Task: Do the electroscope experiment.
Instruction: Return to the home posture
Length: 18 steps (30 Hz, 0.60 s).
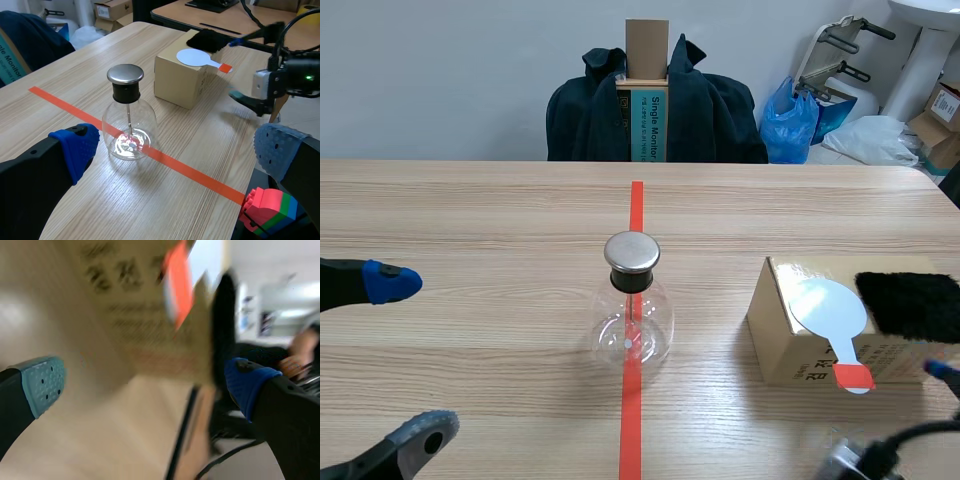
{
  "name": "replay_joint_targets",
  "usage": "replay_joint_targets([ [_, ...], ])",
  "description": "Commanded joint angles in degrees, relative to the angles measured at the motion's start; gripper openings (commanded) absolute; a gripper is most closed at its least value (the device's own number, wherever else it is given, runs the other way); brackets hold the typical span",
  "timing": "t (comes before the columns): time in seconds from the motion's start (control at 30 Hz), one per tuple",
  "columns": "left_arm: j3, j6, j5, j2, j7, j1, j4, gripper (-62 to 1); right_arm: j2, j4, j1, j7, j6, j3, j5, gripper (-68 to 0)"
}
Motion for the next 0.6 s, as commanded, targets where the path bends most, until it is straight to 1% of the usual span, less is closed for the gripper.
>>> replay_joint_targets([
  [0.0,0.68,-0.04,-0.31,0.28,-0.79,-0.61,0.17,1.4,3.32,4.68,-4.46,0.46,-0.92,0.46,2.34,0.4],
  [0.07,0.68,-0.04,-0.20,0.28,-0.76,-0.61,0.17,1.4,5.81,9.31,-8.31,0.50,-0.92,0.50,10.49,0.4],
  [0.1,0.68,-0.04,-0.20,0.28,-0.76,-0.61,0.17,1.4,6.95,11.74,-9.92,1.42,-0.66,0.44,14.43,0.4],
  [0.17,0.68,-0.04,-0.20,0.28,-0.72,-0.61,0.17,1.4,8.81,17.16,-12.50,3.32,-0.70,0.92,19.19,0.4],
  [0.23,0.68,-0.02,-0.20,0.28,-0.37,-0.61,0.17,1.4,10.75,22.51,-13.64,5.90,0.26,2.08,26.34,0.4],
  [0.3,0.68,-0.02,-0.20,0.31,0.04,-0.61,0.17,1.4,12.22,27.43,-13.25,7.85,4.07,3.15,34.18,0.4],
  [0.33,0.68,-0.02,-0.20,0.31,0.07,-0.61,0.17,1.4,12.85,29.66,-12.57,8.04,6.58,3.89,37.55,0.4],
  [0.4,0.68,-0.02,-0.20,0.31,0.09,-0.61,0.17,1.4,13.03,33.11,-10.40,7.89,12.41,5.25,43.45,0.4],
  [0.5,0.68,0.11,-0.20,0.31,0.26,-0.63,0.17,1.4,12.74,36.02,-5.73,6.34,21.24,6.08,49.79,0.4],
  [0.57,0.68,0.13,-0.20,0.31,0.33,-0.63,0.17,1.4,12.72,37.11,-2.19,4.04,25.77,6.05,53.29,0.4],
])
